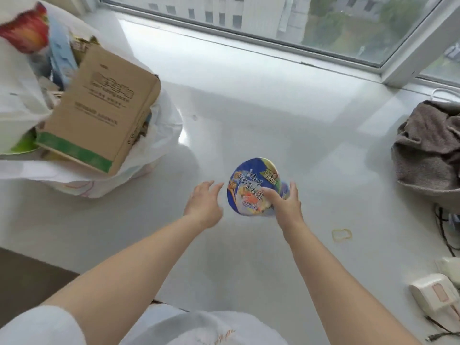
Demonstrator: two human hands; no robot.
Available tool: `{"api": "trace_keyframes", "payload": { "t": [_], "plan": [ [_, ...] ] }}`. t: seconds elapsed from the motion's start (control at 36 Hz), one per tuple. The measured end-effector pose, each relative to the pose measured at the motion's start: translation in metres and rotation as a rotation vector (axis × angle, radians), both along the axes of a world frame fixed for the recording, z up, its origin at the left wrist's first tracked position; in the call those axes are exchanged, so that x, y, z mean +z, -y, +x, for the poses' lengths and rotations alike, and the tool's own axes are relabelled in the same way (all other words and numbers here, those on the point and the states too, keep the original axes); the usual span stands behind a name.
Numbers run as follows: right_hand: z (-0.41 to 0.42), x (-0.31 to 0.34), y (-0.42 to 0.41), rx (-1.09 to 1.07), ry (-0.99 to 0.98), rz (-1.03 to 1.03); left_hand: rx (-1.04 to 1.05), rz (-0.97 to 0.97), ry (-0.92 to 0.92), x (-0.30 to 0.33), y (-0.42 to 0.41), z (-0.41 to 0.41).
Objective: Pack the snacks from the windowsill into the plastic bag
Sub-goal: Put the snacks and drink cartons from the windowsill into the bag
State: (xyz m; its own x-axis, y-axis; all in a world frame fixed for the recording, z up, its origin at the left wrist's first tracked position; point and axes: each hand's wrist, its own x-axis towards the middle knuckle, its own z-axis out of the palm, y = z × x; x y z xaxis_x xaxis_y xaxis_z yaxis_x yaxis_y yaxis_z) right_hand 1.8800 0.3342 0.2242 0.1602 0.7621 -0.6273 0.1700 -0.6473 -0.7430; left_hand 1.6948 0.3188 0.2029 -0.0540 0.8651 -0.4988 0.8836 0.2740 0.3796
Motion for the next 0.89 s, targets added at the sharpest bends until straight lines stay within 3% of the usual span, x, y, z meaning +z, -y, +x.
{"api": "trace_keyframes", "payload": {
  "t": [0.17, 0.31, 0.5, 0.64, 0.69, 0.81, 0.89],
  "plan": [
    [-0.101, 0.048, -0.024, 0.097, -0.327, 0.177, 0.253, 0.299, 0.096, 0.071, 0.003, -0.086],
    [-0.176, 0.083, -0.029, 0.163, -0.409, 0.278, 0.377, 0.567, 0.141, 0.109, 0.013, -0.162],
    [-0.261, 0.097, -0.031, 0.064, -0.362, 0.384, 0.343, 0.714, -0.187, 0.122, 0.011, -0.281],
    [-0.315, 0.105, -0.039, -0.033, -0.298, 0.454, 0.104, 0.467, -0.542, 0.113, -0.011, -0.347],
    [-0.332, 0.109, -0.045, -0.059, -0.268, 0.498, 0.090, 0.476, -0.603, 0.114, -0.023, -0.369],
    [-0.364, 0.111, -0.048, -0.083, -0.105, 0.582, 0.196, 0.614, -0.440, 0.128, -0.039, -0.399],
    [-0.386, 0.113, -0.044, -0.016, 0.126, 0.674, 0.469, 0.678, 0.018, 0.151, -0.046, -0.409]
  ]
}}
